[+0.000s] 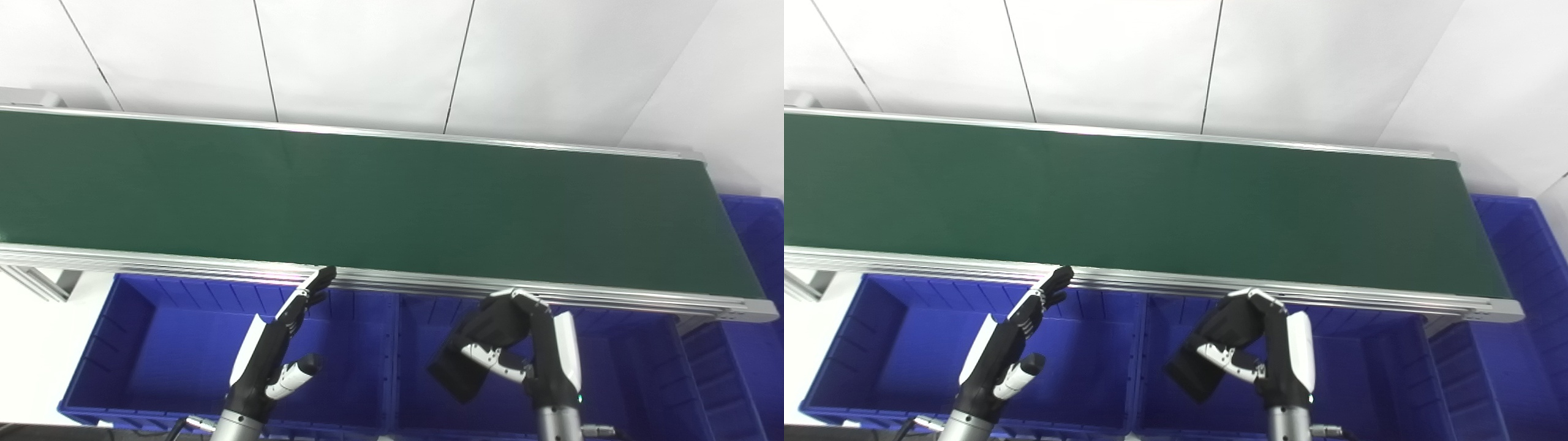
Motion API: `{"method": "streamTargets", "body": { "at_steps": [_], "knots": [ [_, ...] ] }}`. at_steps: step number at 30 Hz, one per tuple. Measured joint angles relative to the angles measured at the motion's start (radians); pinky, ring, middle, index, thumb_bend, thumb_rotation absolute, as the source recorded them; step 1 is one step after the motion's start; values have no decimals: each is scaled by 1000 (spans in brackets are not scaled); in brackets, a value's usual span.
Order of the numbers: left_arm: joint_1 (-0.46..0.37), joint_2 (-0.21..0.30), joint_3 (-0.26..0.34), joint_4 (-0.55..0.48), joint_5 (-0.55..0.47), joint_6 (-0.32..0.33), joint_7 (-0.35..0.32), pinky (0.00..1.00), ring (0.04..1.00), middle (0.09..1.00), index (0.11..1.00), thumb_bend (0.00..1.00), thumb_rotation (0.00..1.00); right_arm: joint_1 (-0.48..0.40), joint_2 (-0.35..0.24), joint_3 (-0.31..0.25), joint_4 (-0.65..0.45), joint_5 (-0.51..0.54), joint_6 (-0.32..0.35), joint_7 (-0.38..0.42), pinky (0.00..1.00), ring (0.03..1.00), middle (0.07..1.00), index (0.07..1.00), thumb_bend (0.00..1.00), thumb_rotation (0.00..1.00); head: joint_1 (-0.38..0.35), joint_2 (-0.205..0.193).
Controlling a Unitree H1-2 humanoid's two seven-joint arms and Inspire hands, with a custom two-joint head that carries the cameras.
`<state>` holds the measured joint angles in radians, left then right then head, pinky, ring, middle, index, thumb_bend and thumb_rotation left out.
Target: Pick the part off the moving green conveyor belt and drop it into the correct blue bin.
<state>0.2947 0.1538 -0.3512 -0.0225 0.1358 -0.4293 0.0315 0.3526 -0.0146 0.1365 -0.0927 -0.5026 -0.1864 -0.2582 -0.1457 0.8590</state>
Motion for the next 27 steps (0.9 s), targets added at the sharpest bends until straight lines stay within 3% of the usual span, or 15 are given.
{"method": "streamTargets", "body": {
  "at_steps": [8, 13, 14, 17, 19, 20, 21, 22, 23, 25, 27],
  "knots": [
    [0, -1, 13, 0, -18, 0, -27, 900, 923, 916, 896, 722, 927, -11, -11, 22, 87, -189, 14, -52, 443, 447, 523, 464, 513, 0, -8, 0],
    [0, -2, 20, 0, -22, 0, -27, 900, 920, 914, 893, 730, 930, -32, -29, 50, 124, -262, 36, -68, 525, 477, 533, 460, 511, 0, -9, 2],
    [0, -2, 22, 0, -22, 0, -28, 900, 922, 916, 894, 729, 931, -37, -32, 54, 137, -272, 36, -70, 569, 577, 541, 462, 513, 0, -11, 0],
    [0, -3, 27, 0, -22, 0, -32, 900, 924, 918, 894, 726, 927, -47, -46, 72, 179, -306, 39, -80, 647, 701, 548, 465, 514, 0, -11, 2],
    [1, -3, 30, 0, -23, 0, -35, 896, 921, 915, 892, 715, 922, -49, -52, 81, 185, -328, 46, -81, 749, 775, 709, 491, 511, 102, -9, 0],
    [1, -4, 31, 0, -23, 0, -36, 898, 922, 916, 893, 711, 922, -52, -55, 85, 193, -340, 53, -82, 770, 794, 736, 494, 512, 115, -9, 0],
    [1, -5, 32, 0, -23, 0, -38, 899, 923, 917, 894, 710, 923, -56, -56, 89, 201, -352, 66, -83, 790, 813, 759, 548, 552, 114, -9, 0],
    [1, -6, 33, 0, -23, 0, -41, 899, 924, 918, 894, 714, 922, -58, -57, 92, 205, -361, 80, -84, 826, 844, 794, 692, 659, 95, -11, 0],
    [1, -7, 34, 0, -23, 0, -44, 900, 925, 919, 894, 714, 922, -60, -57, 93, 206, -373, 98, -87, 830, 847, 798, 706, 669, 93, -11, 0],
    [2, -8, 36, -1, -23, 0, -46, 901, 926, 919, 895, 712, 921, -64, -56, 97, 207, -382, 119, -91, 911, 920, 872, 812, 734, 228, -11, 0],
    [2, -7, 38, -1, -23, 0, -47, 904, 928, 920, 896, 711, 920, -67, -55, 100, 221, -385, 138, -101, 949, 962, 920, 854, 763, 303, -11, -2]
  ]
}}
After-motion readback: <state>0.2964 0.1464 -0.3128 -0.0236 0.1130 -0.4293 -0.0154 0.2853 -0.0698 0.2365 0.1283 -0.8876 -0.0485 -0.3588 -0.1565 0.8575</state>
